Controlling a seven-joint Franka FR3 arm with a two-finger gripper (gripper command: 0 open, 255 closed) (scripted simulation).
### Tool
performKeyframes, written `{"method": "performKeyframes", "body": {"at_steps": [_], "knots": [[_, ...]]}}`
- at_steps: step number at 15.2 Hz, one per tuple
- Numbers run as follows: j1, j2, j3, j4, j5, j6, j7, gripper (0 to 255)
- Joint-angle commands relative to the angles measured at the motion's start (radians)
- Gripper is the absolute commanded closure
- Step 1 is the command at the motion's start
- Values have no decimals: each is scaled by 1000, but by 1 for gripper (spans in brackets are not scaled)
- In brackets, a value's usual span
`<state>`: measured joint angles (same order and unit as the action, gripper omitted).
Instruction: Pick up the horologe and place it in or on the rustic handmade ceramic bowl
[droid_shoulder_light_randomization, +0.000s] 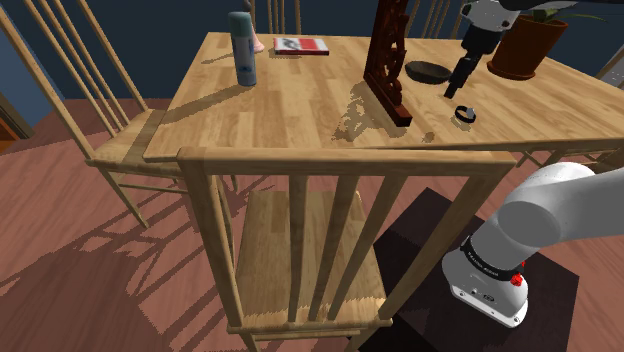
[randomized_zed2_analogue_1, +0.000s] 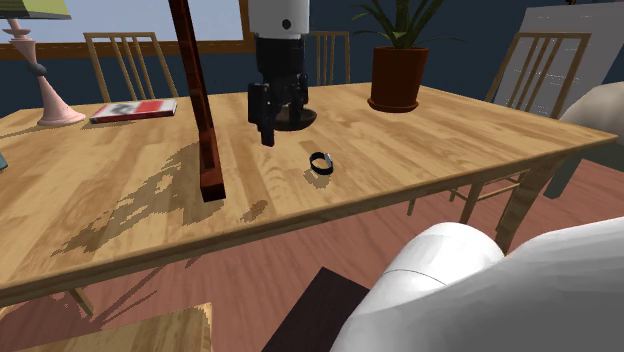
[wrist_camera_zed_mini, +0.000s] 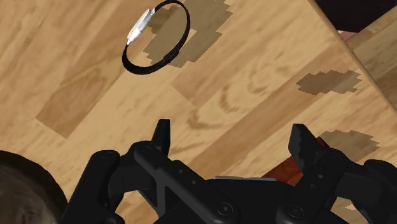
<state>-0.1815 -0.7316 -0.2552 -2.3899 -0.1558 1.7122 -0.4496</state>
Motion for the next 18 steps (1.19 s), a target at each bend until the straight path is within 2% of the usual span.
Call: {"method": "performKeyframes", "body": {"at_steps": [1,6,13,18], "knots": [[-17,25,-37,6,-27,26,-29,0],[-56,88,-131,30,-82,87,-105,0],[-60,99,-150,-55,-96,183,-102,0],[-61,100,-152,-62,-97,191,-102,0]]}}
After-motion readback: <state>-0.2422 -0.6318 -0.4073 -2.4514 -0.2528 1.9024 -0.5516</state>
